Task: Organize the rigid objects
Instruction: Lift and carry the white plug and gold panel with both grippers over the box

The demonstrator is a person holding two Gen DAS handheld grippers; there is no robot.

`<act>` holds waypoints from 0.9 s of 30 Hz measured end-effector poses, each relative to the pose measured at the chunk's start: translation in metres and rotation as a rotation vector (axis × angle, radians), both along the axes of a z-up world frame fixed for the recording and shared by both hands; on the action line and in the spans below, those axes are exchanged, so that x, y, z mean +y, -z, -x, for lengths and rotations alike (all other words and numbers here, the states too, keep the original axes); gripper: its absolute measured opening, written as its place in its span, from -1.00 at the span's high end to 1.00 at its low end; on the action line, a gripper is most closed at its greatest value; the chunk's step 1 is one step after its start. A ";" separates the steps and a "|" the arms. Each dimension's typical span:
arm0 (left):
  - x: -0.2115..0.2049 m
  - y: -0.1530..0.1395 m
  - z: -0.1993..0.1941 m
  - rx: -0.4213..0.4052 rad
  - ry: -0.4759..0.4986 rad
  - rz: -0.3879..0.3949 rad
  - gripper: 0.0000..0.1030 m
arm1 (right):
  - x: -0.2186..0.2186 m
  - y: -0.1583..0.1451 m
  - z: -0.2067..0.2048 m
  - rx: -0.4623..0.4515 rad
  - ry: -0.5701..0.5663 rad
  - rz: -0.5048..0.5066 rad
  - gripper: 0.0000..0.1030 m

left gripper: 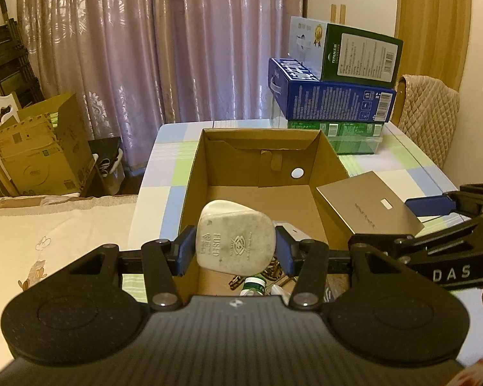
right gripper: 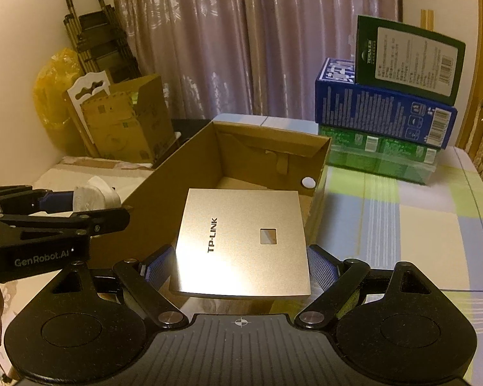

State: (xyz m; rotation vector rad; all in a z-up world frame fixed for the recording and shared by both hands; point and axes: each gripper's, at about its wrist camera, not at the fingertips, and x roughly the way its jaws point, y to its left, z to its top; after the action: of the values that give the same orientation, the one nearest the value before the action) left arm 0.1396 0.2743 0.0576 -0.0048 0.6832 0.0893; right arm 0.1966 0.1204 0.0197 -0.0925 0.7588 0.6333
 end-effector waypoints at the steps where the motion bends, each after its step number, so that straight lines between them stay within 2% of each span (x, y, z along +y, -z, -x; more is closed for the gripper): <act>1: 0.001 0.001 -0.003 0.003 0.004 -0.003 0.09 | 0.000 0.000 -0.005 0.004 0.005 -0.003 -0.65; 10: 0.006 0.011 -0.032 0.034 0.029 -0.017 0.09 | 0.004 0.007 -0.035 0.034 0.029 -0.005 -0.65; 27: 0.005 0.038 -0.059 0.101 0.052 -0.026 0.09 | 0.015 0.024 -0.047 0.065 0.023 -0.004 -0.65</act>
State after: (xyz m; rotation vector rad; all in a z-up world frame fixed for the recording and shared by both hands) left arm 0.1984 0.2792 0.0194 0.0424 0.7823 0.0482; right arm 0.2435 0.1352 -0.0039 -0.0597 0.8201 0.6181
